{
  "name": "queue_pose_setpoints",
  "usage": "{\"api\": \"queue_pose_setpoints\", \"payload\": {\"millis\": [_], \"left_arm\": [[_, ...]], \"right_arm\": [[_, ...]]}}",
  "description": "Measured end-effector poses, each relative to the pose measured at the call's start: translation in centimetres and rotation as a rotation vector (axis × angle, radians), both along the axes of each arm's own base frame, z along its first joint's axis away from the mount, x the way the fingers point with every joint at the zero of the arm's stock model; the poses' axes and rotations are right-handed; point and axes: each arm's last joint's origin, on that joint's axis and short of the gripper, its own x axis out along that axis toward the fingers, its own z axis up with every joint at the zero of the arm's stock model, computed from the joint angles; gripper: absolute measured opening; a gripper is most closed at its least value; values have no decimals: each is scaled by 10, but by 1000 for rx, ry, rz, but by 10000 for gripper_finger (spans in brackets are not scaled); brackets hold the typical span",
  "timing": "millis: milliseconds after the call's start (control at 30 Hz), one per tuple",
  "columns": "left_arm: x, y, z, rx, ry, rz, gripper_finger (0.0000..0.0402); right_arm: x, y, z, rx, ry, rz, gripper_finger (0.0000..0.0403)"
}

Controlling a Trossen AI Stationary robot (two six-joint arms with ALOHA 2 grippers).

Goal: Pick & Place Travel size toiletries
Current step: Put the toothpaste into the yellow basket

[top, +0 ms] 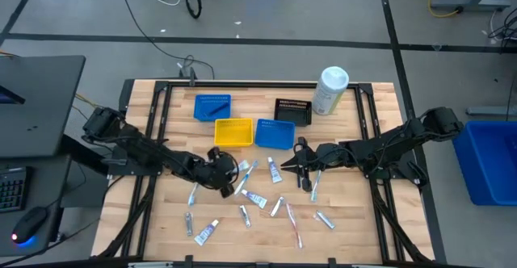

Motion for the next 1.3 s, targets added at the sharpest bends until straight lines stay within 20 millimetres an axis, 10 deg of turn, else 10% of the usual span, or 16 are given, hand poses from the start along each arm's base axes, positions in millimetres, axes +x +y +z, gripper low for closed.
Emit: {"api": "queue_pose_setpoints", "payload": {"millis": [500,800,1300], "left_arm": [[38,94,35,295,-31,-3,103],[13,146,13,180,276,6,103],[9,154,-10,92,382,-65,159]], "right_arm": [[0,-2,1,-27,-14,-69,54],[0,-7,1,-120,-25,-204,55],[0,-7,2,-219,-27,-175,55]]}}
